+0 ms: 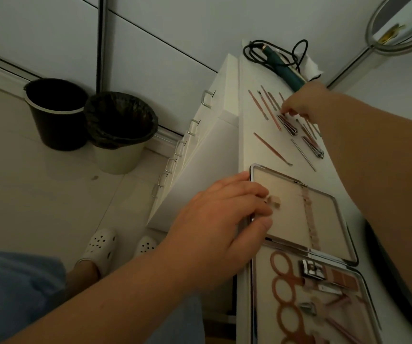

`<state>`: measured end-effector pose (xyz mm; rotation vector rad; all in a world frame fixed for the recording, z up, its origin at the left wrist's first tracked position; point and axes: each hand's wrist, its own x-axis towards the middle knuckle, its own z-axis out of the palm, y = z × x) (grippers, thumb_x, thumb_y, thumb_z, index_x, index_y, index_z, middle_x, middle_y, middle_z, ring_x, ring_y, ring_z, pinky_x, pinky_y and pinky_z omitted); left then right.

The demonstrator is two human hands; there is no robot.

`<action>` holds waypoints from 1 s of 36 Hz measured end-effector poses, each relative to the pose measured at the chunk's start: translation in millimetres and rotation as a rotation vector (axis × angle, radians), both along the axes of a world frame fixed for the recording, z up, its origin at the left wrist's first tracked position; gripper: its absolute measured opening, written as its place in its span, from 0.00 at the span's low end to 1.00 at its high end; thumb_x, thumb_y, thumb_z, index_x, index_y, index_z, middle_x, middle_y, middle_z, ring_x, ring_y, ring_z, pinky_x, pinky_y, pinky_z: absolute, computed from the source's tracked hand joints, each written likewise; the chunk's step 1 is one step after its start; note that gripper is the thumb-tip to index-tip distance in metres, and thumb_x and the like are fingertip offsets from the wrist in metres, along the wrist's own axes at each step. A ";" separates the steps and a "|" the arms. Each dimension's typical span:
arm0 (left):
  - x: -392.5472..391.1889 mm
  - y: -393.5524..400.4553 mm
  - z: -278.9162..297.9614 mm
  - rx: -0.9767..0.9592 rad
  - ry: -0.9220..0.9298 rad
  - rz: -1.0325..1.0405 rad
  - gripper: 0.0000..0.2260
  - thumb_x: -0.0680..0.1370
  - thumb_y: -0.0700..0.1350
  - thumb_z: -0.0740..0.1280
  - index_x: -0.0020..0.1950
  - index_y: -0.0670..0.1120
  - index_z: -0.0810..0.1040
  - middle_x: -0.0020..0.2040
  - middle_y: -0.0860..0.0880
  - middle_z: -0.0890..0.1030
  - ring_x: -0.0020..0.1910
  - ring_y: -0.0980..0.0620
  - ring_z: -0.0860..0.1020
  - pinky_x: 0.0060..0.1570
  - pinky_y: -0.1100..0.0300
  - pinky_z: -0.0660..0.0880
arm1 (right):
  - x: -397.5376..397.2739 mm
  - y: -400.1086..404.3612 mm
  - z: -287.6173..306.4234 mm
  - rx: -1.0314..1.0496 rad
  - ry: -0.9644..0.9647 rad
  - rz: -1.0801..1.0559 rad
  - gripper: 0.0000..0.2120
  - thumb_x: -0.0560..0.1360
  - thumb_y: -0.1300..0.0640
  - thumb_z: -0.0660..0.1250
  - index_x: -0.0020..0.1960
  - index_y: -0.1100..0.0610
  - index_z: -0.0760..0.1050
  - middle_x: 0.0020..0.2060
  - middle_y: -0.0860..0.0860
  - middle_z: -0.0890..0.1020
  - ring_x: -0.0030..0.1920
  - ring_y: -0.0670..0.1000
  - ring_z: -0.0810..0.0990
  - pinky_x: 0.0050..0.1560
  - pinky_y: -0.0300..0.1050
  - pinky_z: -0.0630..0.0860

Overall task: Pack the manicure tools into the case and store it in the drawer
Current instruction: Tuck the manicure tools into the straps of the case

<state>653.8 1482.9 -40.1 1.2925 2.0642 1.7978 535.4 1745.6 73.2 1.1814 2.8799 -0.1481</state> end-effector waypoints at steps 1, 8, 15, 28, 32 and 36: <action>-0.1 0.0 0.0 -0.002 0.004 0.002 0.12 0.74 0.56 0.57 0.52 0.56 0.77 0.60 0.62 0.75 0.68 0.65 0.61 0.64 0.49 0.67 | 0.5 -0.9 -0.3 -0.013 0.005 -0.009 0.07 0.71 0.59 0.68 0.42 0.63 0.75 0.44 0.57 0.78 0.35 0.50 0.72 0.37 0.42 0.71; -1.5 1.0 -0.1 -0.002 0.023 0.010 0.13 0.74 0.55 0.57 0.52 0.55 0.78 0.59 0.61 0.76 0.68 0.65 0.62 0.63 0.50 0.68 | 2.7 -2.0 -5.9 0.011 0.035 -0.031 0.09 0.72 0.57 0.66 0.40 0.62 0.70 0.37 0.56 0.73 0.31 0.50 0.67 0.34 0.42 0.68; 0.3 0.4 1.4 -0.031 0.036 0.015 0.14 0.74 0.57 0.57 0.53 0.56 0.77 0.60 0.62 0.75 0.68 0.67 0.60 0.64 0.52 0.67 | 25.4 -13.4 4.9 0.023 0.209 -0.028 0.10 0.73 0.55 0.62 0.44 0.61 0.65 0.29 0.52 0.67 0.27 0.49 0.65 0.26 0.40 0.63; 0.4 -5.2 22.7 -0.104 -0.100 -0.034 0.05 0.73 0.51 0.66 0.46 0.61 0.79 0.54 0.67 0.75 0.58 0.71 0.68 0.56 0.76 0.61 | 152.3 -122.2 2.5 -0.330 0.519 0.288 0.03 0.69 0.52 0.68 0.37 0.49 0.78 0.30 0.45 0.81 0.34 0.40 0.79 0.34 0.38 0.72; -1.9 -14.0 42.8 -0.087 -0.314 -0.109 0.10 0.71 0.51 0.69 0.52 0.59 0.78 0.52 0.62 0.79 0.53 0.68 0.75 0.51 0.73 0.68 | 201.8 -138.9 1.5 -0.331 0.480 0.379 0.04 0.69 0.52 0.67 0.35 0.47 0.76 0.31 0.38 0.80 0.33 0.35 0.76 0.30 0.30 0.69; 3.3 -21.7 57.5 0.019 -0.391 -0.119 0.14 0.72 0.48 0.68 0.57 0.57 0.75 0.52 0.59 0.81 0.53 0.66 0.77 0.53 0.69 0.71 | 235.5 -141.1 0.5 -0.378 0.393 0.379 0.04 0.67 0.51 0.67 0.34 0.48 0.77 0.33 0.40 0.81 0.34 0.40 0.78 0.32 0.29 0.72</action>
